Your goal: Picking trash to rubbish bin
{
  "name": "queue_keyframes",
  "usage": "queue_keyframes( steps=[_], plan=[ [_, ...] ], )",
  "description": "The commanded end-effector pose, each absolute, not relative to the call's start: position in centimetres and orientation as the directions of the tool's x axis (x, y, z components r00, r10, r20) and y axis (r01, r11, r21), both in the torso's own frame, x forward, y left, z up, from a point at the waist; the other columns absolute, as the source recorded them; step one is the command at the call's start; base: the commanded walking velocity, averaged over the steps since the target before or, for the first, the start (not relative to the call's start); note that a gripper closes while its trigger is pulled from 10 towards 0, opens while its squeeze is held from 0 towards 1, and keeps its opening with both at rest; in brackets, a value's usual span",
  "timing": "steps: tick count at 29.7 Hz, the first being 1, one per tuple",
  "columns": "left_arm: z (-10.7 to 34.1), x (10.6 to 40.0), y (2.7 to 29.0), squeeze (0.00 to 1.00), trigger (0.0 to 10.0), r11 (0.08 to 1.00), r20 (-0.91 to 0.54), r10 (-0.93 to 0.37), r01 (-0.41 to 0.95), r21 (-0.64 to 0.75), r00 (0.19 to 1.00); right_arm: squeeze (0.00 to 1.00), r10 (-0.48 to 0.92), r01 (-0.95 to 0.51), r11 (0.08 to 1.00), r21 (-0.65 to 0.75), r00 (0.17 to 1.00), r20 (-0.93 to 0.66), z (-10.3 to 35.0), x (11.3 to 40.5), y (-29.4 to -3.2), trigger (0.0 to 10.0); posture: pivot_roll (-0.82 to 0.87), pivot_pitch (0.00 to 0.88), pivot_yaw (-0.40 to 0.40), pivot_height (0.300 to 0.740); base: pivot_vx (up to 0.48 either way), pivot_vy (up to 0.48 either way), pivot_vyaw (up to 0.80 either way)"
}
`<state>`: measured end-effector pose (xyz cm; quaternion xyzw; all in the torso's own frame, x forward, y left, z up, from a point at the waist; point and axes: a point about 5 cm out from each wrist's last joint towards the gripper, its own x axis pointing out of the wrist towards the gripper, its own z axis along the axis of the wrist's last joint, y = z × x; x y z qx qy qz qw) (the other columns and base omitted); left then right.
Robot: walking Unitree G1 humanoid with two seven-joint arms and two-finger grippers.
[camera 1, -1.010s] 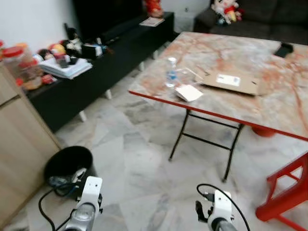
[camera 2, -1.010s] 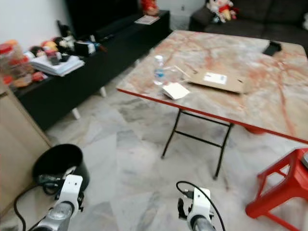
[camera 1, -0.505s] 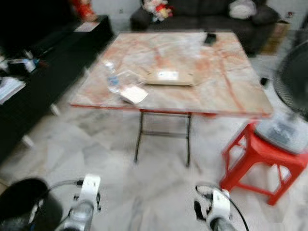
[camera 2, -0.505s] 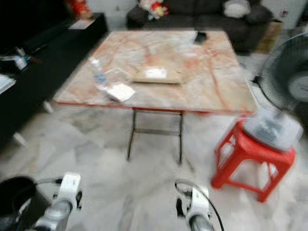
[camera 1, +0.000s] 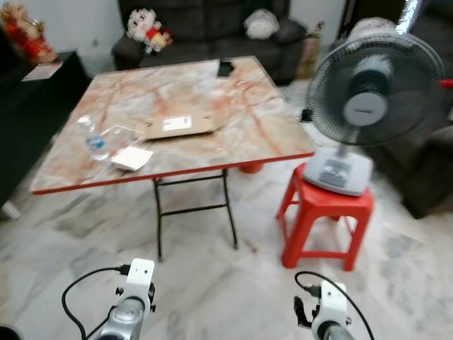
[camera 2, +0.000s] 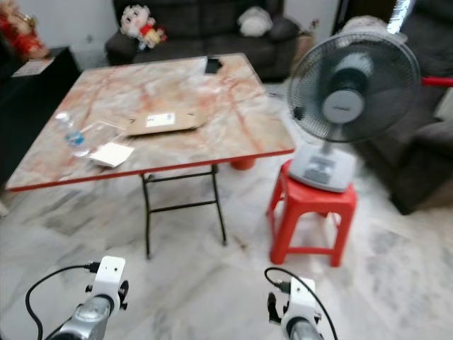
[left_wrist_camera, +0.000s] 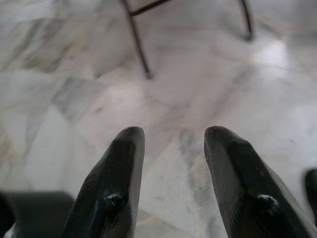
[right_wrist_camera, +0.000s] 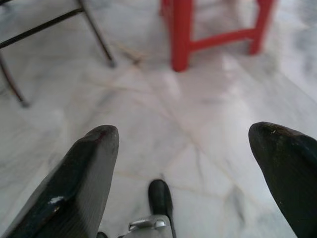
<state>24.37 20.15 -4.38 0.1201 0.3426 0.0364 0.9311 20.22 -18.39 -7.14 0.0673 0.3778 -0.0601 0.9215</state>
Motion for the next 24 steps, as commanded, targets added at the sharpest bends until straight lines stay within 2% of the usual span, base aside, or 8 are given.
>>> queue_keyframes(
  steps=[1, 13, 14, 16, 24],
  plan=[
    [-4.4, 24.3, 20.4, 0.00, 10.0, 0.967, -0.631, 0.151, 0.018, 0.253, 0.761, 0.00, -0.048, 0.155, 0.984, 0.086, 0.703, -0.710, -7.3, 20.1, -17.9, 10.0, -0.06, 0.000, 0.044, 0.740, 0.000, 0.000, -0.78],
    [-4.4, 24.3, 20.4, 0.00, 10.0, 0.967, -0.631, 0.151, 0.018, 0.253, 0.761, 0.00, -0.048, 0.154, 0.984, 0.086, 0.703, -0.710, -7.3, 20.1, -17.9, 10.0, -0.06, 0.000, 0.044, 0.740, 0.000, 0.000, -0.78],
    [-4.5, 24.4, 19.3, 0.00, 10.0, 0.978, -0.632, 0.120, 0.019, 0.208, 0.766, 0.00, -0.047, 0.128, 0.989, 0.067, 0.723, -0.690, -6.7, 21.0, -18.5, 10.0, -0.06, 0.003, -0.056, 0.740, 0.000, 0.000, 0.00],
    [-4.6, 24.5, 17.8, 0.00, 10.0, 0.990, -0.632, 0.072, 0.023, 0.141, 0.772, 0.00, -0.046, 0.092, 0.995, 0.036, 0.753, -0.657, -5.7, 22.4, -19.2, 10.0, -0.05, 0.000, -0.046, 0.740, 0.000, 0.000, 0.00],
    [-4.5, 24.6, 17.9, 0.00, 10.0, 0.989, -0.635, 0.071, 0.030, 0.147, 0.769, 0.00, -0.047, 0.102, 0.994, 0.046, 0.752, -0.657, -5.8, 22.4, -18.9, 10.0, -0.05, 0.000, -0.029, 0.740, 0.000, 0.000, 0.00]
  ],
)
